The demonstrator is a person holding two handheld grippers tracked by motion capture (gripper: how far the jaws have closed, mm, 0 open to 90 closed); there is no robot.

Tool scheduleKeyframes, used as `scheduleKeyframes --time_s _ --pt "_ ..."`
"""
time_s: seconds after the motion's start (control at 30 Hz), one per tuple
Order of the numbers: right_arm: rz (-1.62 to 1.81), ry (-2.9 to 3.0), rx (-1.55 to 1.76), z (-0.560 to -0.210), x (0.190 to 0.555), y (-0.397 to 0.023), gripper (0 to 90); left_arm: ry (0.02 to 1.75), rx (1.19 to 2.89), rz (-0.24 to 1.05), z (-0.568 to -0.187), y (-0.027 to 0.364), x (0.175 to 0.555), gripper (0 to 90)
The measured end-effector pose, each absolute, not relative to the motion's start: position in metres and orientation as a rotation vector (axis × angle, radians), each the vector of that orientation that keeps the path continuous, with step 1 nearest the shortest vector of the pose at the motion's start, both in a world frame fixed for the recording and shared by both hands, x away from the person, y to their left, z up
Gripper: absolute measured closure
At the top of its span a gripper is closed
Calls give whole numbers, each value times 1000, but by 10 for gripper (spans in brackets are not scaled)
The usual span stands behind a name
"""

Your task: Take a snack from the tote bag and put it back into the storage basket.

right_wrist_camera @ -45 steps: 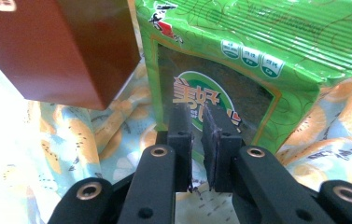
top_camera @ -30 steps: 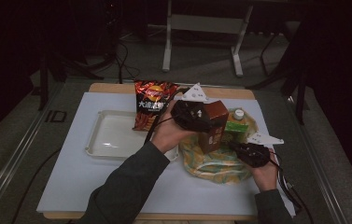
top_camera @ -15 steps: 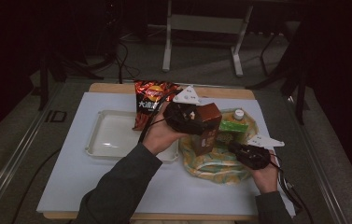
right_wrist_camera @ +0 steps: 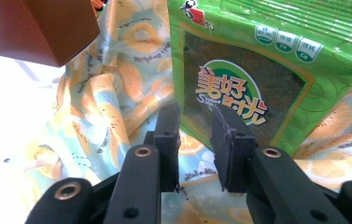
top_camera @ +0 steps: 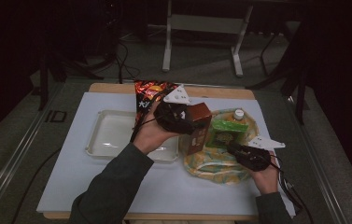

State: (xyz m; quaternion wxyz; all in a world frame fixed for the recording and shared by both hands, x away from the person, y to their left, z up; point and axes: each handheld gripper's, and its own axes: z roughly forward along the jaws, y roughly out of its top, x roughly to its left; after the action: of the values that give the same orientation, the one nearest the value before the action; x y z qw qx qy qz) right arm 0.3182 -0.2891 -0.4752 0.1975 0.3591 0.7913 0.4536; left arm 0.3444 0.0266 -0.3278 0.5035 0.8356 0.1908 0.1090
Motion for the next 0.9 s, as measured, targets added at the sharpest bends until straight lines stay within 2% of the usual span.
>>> scheduleKeyframes --time_s 0.9 --pt "1290 2216 1002 -475 318 -292 717 532 2049 325 -335 67 350 424"
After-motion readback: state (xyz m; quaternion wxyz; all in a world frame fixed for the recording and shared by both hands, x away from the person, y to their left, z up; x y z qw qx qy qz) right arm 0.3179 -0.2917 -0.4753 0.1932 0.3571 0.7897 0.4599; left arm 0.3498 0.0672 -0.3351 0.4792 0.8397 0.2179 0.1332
